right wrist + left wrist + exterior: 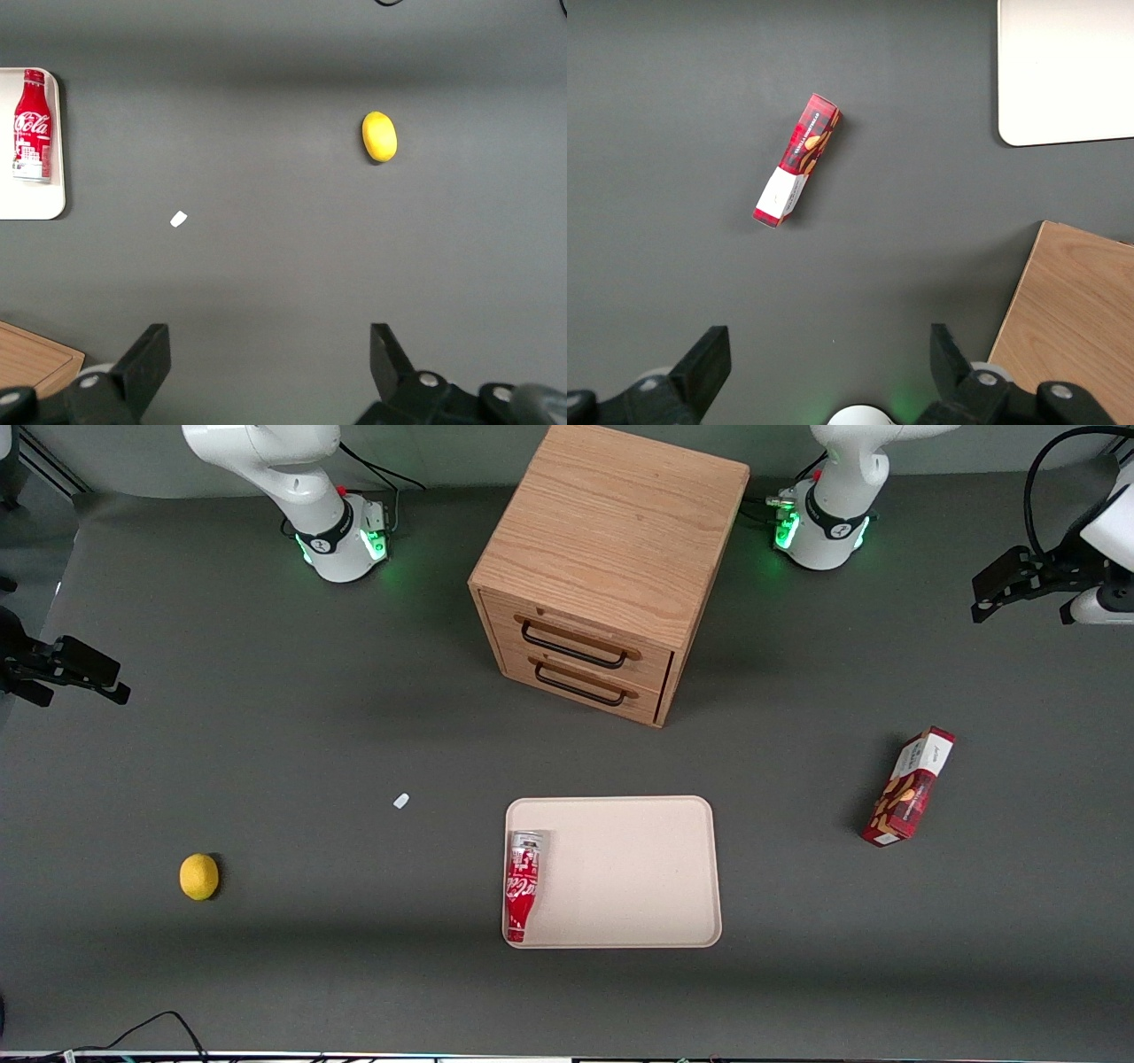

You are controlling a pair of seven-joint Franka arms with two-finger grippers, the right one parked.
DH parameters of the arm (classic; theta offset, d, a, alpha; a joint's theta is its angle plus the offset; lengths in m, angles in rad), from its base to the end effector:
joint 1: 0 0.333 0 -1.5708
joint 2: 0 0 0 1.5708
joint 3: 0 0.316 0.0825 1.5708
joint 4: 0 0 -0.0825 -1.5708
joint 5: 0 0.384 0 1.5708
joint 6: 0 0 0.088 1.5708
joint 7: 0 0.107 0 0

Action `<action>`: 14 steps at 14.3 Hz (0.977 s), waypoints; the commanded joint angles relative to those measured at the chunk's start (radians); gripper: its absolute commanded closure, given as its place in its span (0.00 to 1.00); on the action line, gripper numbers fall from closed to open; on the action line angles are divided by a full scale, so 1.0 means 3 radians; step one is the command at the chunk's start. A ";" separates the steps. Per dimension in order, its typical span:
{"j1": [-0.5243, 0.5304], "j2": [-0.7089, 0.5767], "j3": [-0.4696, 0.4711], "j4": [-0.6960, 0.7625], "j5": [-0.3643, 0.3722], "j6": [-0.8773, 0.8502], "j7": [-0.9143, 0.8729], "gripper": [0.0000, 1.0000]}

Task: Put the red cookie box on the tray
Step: 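Move the open left gripper down over the red shortbread box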

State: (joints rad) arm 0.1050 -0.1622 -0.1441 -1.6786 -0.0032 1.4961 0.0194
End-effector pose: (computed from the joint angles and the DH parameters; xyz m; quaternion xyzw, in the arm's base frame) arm 0.4950 -0.0262 0.6518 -0.9995 0.0283 0.0109 0.0101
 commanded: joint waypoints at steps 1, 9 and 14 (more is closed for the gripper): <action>0.0044 -0.0027 -0.0026 0.0037 0.0016 -0.0053 0.0027 0.00; 0.0059 0.0146 -0.0010 0.0063 0.0026 0.0029 0.0164 0.00; 0.0064 0.0530 0.0061 0.0032 0.0194 0.0238 0.0493 0.00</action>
State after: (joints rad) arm 0.1173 -0.0547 -0.1346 -1.6801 0.0236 1.5443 0.1405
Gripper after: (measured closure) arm 0.000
